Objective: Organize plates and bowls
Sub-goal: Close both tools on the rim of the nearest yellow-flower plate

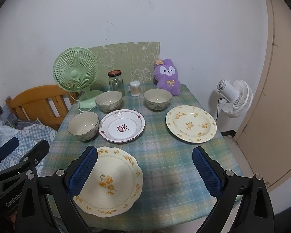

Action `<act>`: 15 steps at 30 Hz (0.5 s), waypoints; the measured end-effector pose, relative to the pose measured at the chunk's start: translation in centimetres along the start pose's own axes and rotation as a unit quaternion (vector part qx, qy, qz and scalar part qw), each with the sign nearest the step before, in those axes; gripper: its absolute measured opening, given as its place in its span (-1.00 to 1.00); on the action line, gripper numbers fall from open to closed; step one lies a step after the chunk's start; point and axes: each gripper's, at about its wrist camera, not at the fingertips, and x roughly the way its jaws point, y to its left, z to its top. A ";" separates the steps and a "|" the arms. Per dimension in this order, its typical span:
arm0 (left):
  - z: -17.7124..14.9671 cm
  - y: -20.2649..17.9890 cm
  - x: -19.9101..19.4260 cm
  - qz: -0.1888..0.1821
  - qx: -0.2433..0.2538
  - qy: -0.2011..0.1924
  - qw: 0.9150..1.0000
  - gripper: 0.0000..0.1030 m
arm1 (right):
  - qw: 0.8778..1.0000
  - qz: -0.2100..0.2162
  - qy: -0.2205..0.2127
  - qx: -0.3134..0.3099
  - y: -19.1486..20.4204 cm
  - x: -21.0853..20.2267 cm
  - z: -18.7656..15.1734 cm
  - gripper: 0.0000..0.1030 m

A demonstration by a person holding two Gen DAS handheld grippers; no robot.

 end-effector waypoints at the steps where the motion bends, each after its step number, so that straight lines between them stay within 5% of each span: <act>1: 0.0 0.1 0.3 -0.001 0.004 0.003 1.000 0.73 | 1.000 -0.002 0.001 0.000 0.4 0.2 0.0 0.92; 7: -0.5 1.3 3.1 -0.012 0.024 0.028 0.999 0.60 | 1.000 -0.011 0.022 0.004 2.3 2.4 -0.7 0.69; 15: -1.5 1.9 6.5 -0.024 0.031 0.065 0.997 0.50 | 0.998 -0.025 0.060 0.011 3.5 6.1 -1.8 0.65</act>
